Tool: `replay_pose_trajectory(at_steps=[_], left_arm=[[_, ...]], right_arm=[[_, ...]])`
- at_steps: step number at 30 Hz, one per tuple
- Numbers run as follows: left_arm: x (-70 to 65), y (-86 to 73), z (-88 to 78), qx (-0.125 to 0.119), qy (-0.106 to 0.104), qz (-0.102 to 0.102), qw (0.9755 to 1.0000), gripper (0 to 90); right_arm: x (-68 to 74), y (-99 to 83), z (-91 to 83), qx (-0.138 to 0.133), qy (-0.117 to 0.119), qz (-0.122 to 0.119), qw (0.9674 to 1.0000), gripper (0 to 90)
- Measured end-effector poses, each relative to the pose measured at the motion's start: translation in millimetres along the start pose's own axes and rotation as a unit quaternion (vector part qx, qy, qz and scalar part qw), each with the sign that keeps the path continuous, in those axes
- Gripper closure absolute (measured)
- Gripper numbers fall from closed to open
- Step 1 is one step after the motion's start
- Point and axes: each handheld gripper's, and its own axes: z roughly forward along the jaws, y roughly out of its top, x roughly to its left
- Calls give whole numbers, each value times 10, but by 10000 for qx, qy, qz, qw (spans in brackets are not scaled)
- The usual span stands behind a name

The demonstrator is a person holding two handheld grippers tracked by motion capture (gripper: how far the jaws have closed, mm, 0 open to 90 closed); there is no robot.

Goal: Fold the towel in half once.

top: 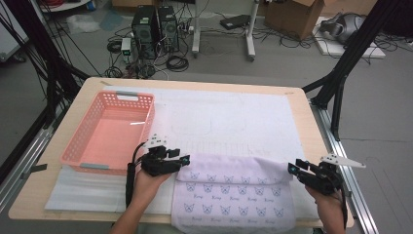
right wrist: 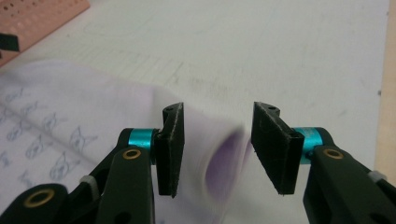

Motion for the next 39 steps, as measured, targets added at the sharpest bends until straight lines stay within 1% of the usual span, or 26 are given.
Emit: replay_pose_trajectory(at_steps=[2,3,4,5,6,7,8,9,11,12,13,15,18,21,22,24,25,26,28,30,32,33,34,35,37,39], left_arm=[[31,-4,96,235,27,-39,9997,486],[43,-19,138,379,10,-63,9993,525],[47,-33,170,536,0,-65,9985,556],[35,-52,194,607,17,-70,9981,580],[21,-74,204,624,-17,-4,9980,642],[5,-93,209,656,-18,78,9978,717],[-9,-107,213,702,53,182,9974,773],[-18,-117,205,692,95,252,9972,811],[-36,-118,180,614,110,285,9976,837],[-52,-115,159,546,100,346,9979,841],[-69,-113,136,481,105,408,9980,842],[-85,-118,87,304,34,407,9987,842],[-91,-135,22,105,-18,320,9994,825],[-123,-145,-59,-84,-63,450,9989,823],[-133,-146,-81,-127,-83,442,9989,823],[-161,-152,-159,-268,-124,485,9984,823],[-171,-155,-199,-308,-178,496,9981,819],[-181,-161,-235,-336,-183,491,9981,807],[-190,-191,-291,-353,-206,528,9978,795],[-192,-222,-295,-301,-191,530,9980,797],[-213,-250,-297,-255,-177,546,9980,824],[-225,-257,-304,-256,-221,558,9979,830],[-235,-263,-315,-248,-252,567,9978,834],[-248,-281,-340,-222,-288,583,9976,834],[-257,-344,-385,-155,-332,582,9976,834],[-256,-415,-422,-76,-385,550,9977,833]], right_arm=[[-23,85,46,-45,-33,53,10000,533],[-52,124,102,24,-23,94,10000,530],[-70,154,172,190,-4,169,9997,526],[-85,170,258,366,37,168,9992,525],[-86,177,345,595,74,161,9981,526],[-80,178,428,767,72,80,9970,526],[-67,170,501,919,129,57,9957,528],[-67,154,575,1055,154,-17,9943,535],[-48,103,675,1411,69,-103,9899,626],[-40,73,700,1467,105,-149,9890,670],[-34,61,689,1359,123,-234,9904,780],[-10,61,625,1249,35,-440,9912,824],[45,69,538,991,-108,-665,9928,831],[114,78,422,623,-168,-827,9945,822],[141,80,377,508,-162,-838,9951,819],[180,74,313,376,-148,-877,9953,813],[203,67,278,323,-120,-898,9954,807],[222,58,242,282,-91,-943,9951,801],[254,34,182,224,-71,-1037,9943,792],[260,12,162,282,-84,-1041,9941,796],[264,-7,146,280,-131,-1086,9936,816],[275,-24,123,217,-103,-1082,9938,824],[284,-38,103,214,-59,-1076,9939,831],[291,-49,88,247,-25,-1060,9941,835],[302,-96,31,392,128,-1052,9936,837],[297,-168,-14,490,193,-1092,9926,837]])
